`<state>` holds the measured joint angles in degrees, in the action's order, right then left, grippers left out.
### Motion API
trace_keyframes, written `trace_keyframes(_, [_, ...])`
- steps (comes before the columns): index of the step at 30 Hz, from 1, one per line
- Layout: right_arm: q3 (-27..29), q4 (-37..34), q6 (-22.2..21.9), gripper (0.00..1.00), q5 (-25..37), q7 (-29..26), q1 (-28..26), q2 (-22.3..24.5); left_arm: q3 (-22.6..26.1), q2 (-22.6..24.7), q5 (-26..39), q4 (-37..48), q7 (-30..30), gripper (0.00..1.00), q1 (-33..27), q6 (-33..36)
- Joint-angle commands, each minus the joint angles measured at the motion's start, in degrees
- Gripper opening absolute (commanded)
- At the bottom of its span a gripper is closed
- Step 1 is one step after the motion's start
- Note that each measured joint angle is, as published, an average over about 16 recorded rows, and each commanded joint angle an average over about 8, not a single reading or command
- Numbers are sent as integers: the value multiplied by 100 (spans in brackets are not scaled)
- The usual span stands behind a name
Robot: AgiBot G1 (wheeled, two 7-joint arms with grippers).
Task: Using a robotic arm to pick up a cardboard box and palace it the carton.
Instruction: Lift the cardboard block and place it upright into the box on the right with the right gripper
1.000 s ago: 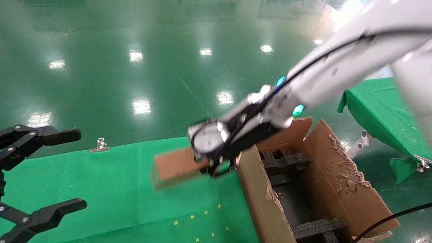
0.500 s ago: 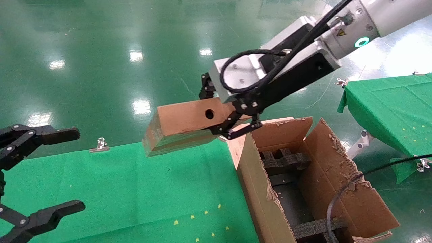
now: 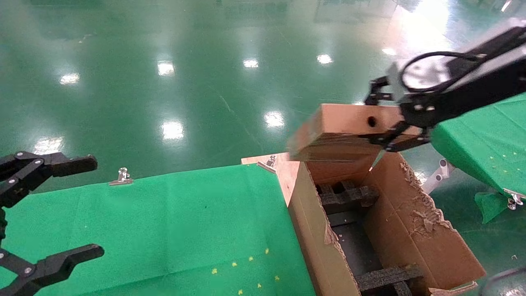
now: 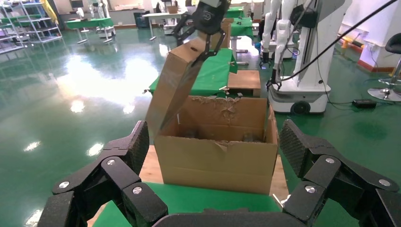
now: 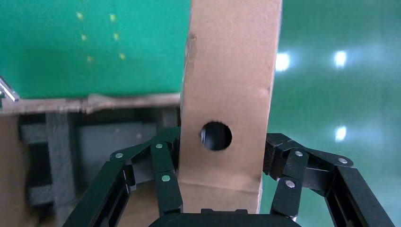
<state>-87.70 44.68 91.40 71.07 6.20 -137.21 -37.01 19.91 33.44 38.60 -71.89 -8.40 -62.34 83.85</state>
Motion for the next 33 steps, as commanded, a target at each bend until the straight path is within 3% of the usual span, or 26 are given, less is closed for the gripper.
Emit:
trace_keyframes(1, [-244, -161, -7, 0, 95, 56, -183, 161, 0, 0, 0, 0, 0, 100, 0, 0])
trace_keyframes(12, [-1024, -1040, -57, 0, 171, 406, -299, 497, 1, 0, 0, 0, 0, 100, 0, 0])
trace_keyframes(23, [-1277, -1280, -110, 0, 176, 495, -259, 540, 0, -1, -1, 2, 1, 100, 1, -2])
trace_keyframes(27, [-1247, -1444, -249, 0, 25, 116, -147, 560, 0, -1, -2, 2, 1, 100, 1, -2])
trace_keyframes(33, [-1154, -1856, -526, 0, -457, -1125, 254, 649, 1, -1, -2, 2, 1, 100, 1, -2])
